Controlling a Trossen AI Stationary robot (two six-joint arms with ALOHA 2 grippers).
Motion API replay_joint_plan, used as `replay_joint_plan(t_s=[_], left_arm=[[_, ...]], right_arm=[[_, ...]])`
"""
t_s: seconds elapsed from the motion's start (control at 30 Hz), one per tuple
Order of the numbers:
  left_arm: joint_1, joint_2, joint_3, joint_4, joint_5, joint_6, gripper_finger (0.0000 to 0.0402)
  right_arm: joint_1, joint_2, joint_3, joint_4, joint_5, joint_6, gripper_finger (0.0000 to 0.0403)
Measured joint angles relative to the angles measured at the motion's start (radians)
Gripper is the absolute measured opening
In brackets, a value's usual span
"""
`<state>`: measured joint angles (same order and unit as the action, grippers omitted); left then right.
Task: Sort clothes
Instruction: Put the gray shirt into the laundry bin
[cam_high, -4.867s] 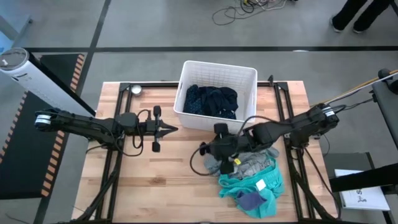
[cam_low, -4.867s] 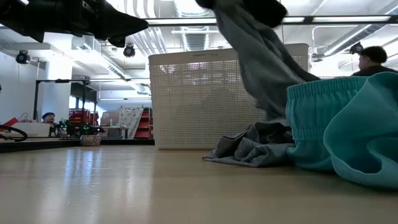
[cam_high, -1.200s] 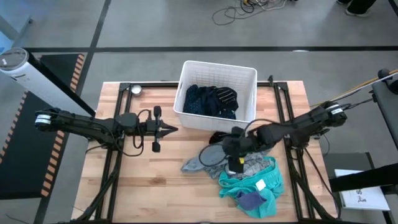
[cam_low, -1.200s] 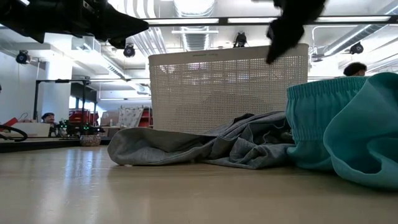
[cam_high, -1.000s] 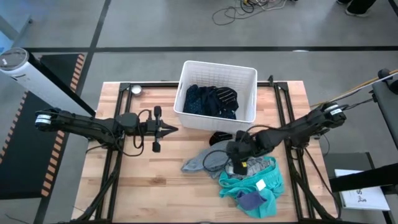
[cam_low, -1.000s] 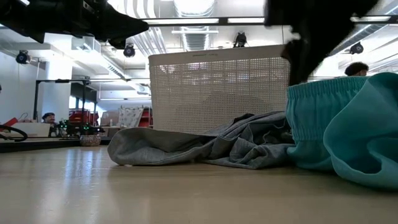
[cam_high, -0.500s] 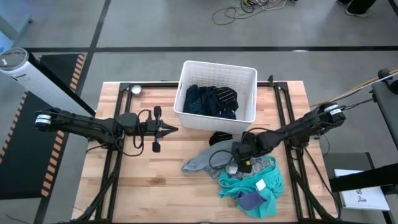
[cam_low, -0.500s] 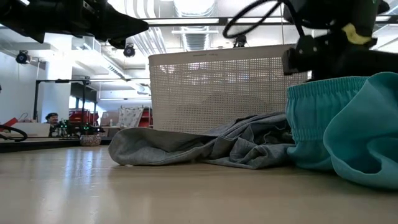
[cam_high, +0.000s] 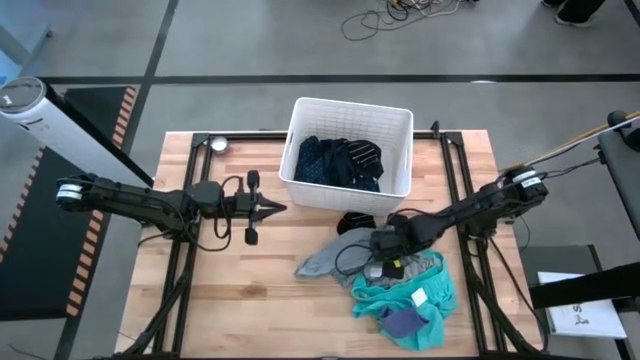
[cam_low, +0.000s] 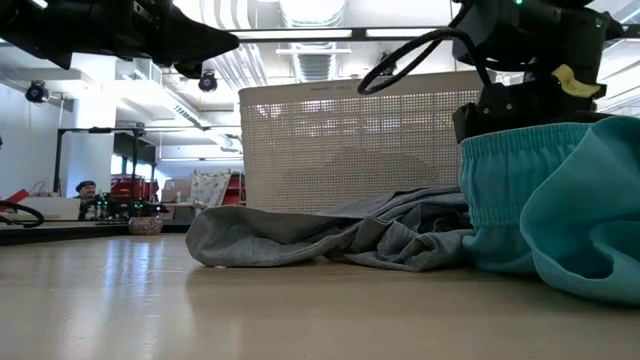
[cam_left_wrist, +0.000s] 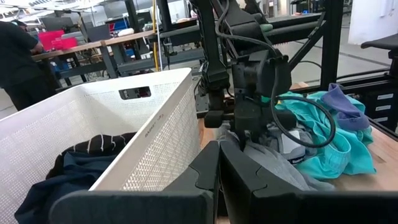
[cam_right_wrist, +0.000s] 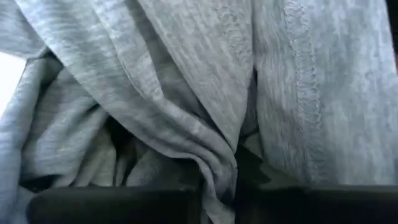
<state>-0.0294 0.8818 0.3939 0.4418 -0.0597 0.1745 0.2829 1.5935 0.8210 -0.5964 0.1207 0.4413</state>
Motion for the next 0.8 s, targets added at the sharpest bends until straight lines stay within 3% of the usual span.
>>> replay_joint_plan(t_s=[0.23, 0.57, 0.8], left_arm=[[0.0, 0.0, 0.0, 0.002, 0.0, 0.0, 0.0], [0.0, 0.0, 0.0, 0.002, 0.0, 0.0, 0.0], [0.0, 0.0, 0.0, 0.002, 0.0, 0.0, 0.0]], right_arm=[[0.016, -0.001, 0.202, -0.136, -0.044, -0.067, 0.0007], [0.049, -0.001, 0.575, -0.326, 0.115, -0.176, 0.0004], [0.064, -0.001, 0.764, -0.376, 0.199, -0.235, 0.0003]])
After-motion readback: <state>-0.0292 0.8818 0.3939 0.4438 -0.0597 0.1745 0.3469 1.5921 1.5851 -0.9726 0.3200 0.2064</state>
